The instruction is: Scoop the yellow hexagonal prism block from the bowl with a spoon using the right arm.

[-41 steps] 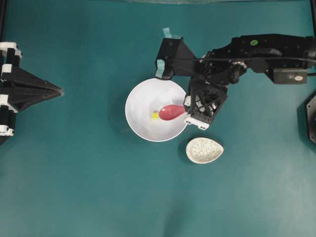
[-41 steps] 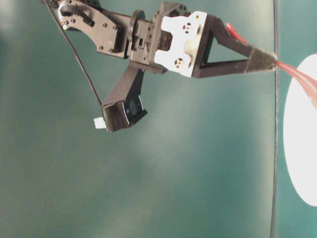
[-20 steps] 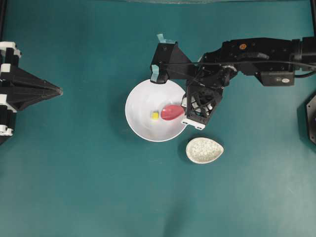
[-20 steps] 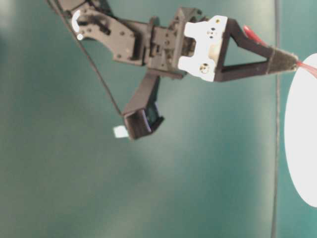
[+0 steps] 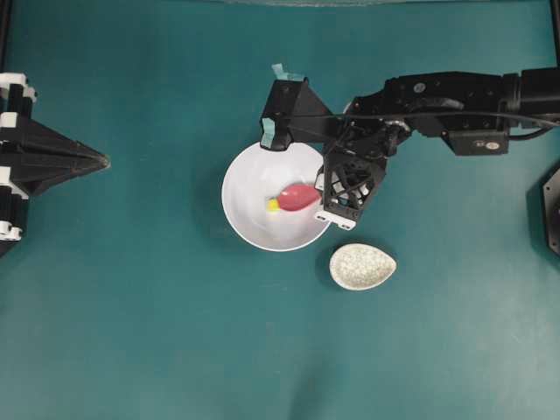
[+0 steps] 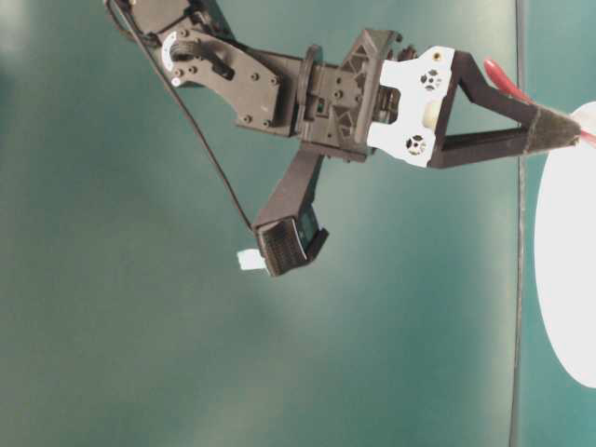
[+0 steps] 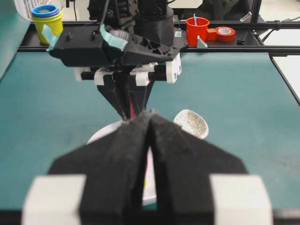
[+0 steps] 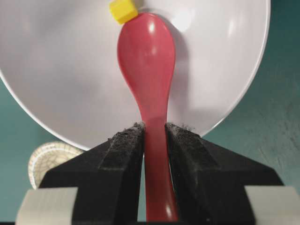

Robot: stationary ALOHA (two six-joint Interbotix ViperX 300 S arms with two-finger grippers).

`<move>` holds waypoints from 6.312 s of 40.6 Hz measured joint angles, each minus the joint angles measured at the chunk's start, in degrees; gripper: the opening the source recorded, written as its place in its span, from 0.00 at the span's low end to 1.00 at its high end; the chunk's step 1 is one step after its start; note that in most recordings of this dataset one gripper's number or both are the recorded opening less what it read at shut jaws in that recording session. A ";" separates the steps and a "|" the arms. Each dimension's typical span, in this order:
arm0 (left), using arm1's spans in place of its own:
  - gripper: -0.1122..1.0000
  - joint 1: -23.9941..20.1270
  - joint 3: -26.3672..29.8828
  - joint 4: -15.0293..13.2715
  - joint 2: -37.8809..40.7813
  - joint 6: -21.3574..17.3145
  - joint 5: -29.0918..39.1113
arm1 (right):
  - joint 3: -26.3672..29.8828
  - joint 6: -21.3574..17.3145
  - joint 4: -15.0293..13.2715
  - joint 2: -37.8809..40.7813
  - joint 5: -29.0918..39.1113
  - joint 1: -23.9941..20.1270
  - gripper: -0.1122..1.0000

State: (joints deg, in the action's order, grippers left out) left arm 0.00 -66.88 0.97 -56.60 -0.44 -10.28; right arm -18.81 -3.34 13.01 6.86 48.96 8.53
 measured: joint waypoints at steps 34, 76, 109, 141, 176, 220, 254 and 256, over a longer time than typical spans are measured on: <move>0.10 0.00 0.18 0.00 -0.53 0.09 0.79 | 2.11 0.26 0.35 1.32 -7.47 -0.18 0.32; 0.10 0.00 0.18 0.00 -0.62 0.09 0.88 | 7.91 -7.65 0.00 -2.37 14.41 -0.26 0.32; 0.10 0.00 0.18 0.00 -0.53 0.18 0.88 | 7.47 -7.73 -1.05 3.60 11.60 -0.26 0.32; 0.10 0.00 0.18 0.00 -0.88 0.44 0.88 | 7.56 -7.47 -0.97 5.45 5.01 -0.88 0.32; 0.10 0.00 0.26 0.00 -0.88 0.70 0.88 | 12.39 -7.21 -0.53 5.45 0.97 -1.14 0.30; 0.10 0.00 0.26 0.00 -0.88 0.70 0.88 | 12.83 -13.27 -4.66 -1.32 15.82 -0.62 0.20; 0.10 0.00 0.26 0.00 -0.88 0.70 1.41 | 7.03 -21.36 -5.01 -13.36 22.15 -9.84 0.21; 0.10 0.00 0.26 0.00 -0.88 0.70 1.41 | 6.06 -22.50 -5.01 -14.15 21.71 -10.72 0.21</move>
State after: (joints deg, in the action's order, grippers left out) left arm 0.00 -66.62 0.97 -57.48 0.26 -8.88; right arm -12.74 -25.84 8.00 -7.29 70.66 -2.20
